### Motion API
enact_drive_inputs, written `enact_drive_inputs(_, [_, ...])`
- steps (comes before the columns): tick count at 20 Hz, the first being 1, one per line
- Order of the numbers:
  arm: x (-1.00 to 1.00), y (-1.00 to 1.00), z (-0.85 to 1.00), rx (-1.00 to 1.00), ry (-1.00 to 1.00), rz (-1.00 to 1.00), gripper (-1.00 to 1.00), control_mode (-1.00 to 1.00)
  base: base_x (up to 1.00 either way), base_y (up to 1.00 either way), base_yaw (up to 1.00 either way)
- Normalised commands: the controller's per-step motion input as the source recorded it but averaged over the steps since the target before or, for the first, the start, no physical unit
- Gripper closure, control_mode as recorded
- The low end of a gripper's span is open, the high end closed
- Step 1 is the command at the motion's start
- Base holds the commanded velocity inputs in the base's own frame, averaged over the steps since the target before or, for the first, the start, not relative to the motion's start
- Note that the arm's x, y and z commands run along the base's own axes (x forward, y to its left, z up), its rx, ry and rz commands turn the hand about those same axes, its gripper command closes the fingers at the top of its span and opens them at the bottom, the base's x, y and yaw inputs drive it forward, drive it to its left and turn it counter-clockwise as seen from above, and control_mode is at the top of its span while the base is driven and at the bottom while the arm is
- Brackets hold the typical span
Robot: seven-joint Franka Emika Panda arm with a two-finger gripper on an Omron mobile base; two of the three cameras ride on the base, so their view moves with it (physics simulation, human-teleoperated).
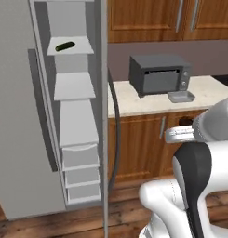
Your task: Take the sweet potato and cucumber out of the freezer and place them in the tupperware container on the counter. Then put the tupperware containing the vegetables back in the freezer.
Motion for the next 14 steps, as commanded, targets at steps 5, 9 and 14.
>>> enact_drive_inputs(5, [0.0, 0.0, 0.0, 0.0, 0.0, 0.0, 1.0, 1.0, 0.62, -1.0, 0.2])
enact_drive_inputs(9, [0.0, 0.0, 0.0, 0.0, 0.0, 0.0, 1.0, 1.0, 0.82, -0.98, 0.2])
enact_drive_inputs(14, [0.0, 0.0, 0.0, 0.0, 0.0, 0.0, 1.0, 1.0, 0.84, -0.76, 0.16])
